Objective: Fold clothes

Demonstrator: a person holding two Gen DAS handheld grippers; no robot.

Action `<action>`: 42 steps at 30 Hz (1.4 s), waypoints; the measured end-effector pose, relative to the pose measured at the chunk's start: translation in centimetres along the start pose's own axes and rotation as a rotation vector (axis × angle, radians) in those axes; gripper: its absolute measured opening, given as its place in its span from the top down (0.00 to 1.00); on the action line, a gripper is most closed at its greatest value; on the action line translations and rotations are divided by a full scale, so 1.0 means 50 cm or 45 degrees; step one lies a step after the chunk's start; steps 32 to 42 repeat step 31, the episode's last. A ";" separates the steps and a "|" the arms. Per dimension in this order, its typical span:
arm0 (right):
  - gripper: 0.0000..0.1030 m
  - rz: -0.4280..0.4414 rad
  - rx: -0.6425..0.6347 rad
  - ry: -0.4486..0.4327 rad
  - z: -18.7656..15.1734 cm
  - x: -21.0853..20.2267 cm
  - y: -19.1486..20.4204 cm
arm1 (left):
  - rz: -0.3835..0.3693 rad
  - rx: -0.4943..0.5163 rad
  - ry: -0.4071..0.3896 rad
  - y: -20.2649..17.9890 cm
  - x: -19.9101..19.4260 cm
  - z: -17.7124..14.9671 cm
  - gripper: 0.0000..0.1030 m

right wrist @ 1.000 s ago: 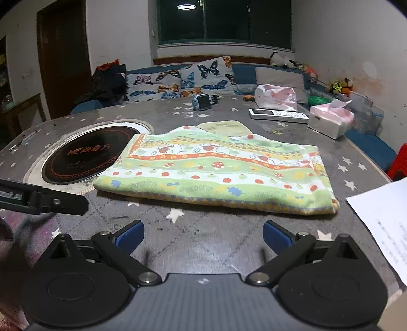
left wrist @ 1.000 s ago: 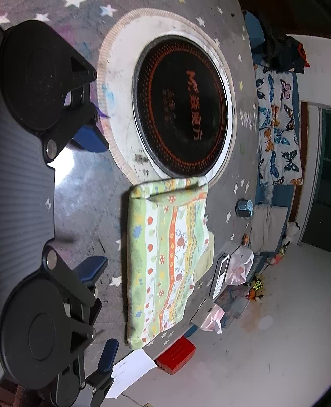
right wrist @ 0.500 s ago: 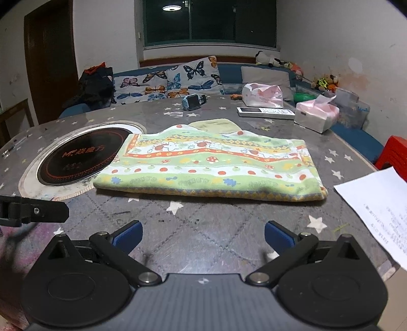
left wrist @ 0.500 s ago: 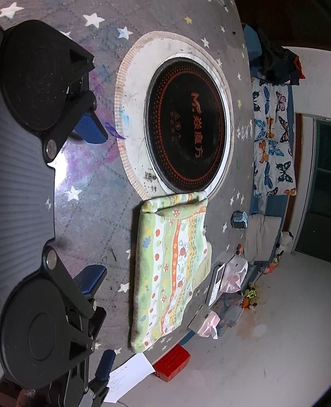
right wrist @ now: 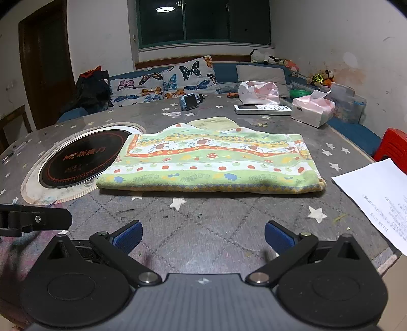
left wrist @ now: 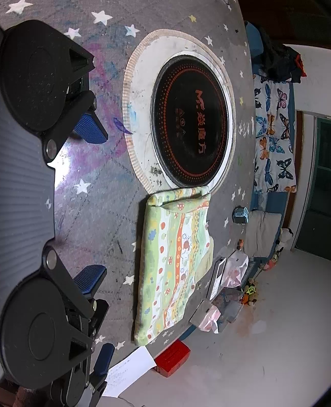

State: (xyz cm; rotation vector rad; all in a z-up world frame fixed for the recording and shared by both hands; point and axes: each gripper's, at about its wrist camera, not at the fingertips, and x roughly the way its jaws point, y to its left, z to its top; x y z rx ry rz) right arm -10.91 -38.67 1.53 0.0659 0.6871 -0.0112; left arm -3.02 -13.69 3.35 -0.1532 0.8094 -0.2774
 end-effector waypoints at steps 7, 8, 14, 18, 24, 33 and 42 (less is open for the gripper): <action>0.00 0.001 -0.002 -0.001 -0.003 -0.004 0.003 | -0.009 0.009 0.008 -0.006 0.000 -0.006 0.00; 0.00 0.002 -0.003 -0.002 -0.003 -0.005 0.004 | -0.011 0.008 0.010 -0.007 0.000 -0.007 0.00; 0.00 -0.002 -0.004 -0.004 -0.004 -0.007 0.006 | -0.013 0.015 0.015 -0.013 0.000 -0.010 0.00; 0.00 -0.001 0.001 -0.006 -0.006 -0.009 0.004 | -0.013 0.024 0.015 -0.017 -0.002 -0.011 0.00; 0.00 -0.001 0.004 -0.004 -0.008 -0.010 0.002 | -0.013 0.035 0.011 -0.023 -0.003 -0.012 0.00; 0.00 -0.005 0.015 -0.004 -0.009 -0.012 -0.002 | 0.009 0.058 0.006 -0.030 -0.002 -0.012 0.00; 0.00 -0.005 0.015 -0.004 -0.009 -0.012 -0.002 | 0.009 0.058 0.006 -0.030 -0.002 -0.012 0.00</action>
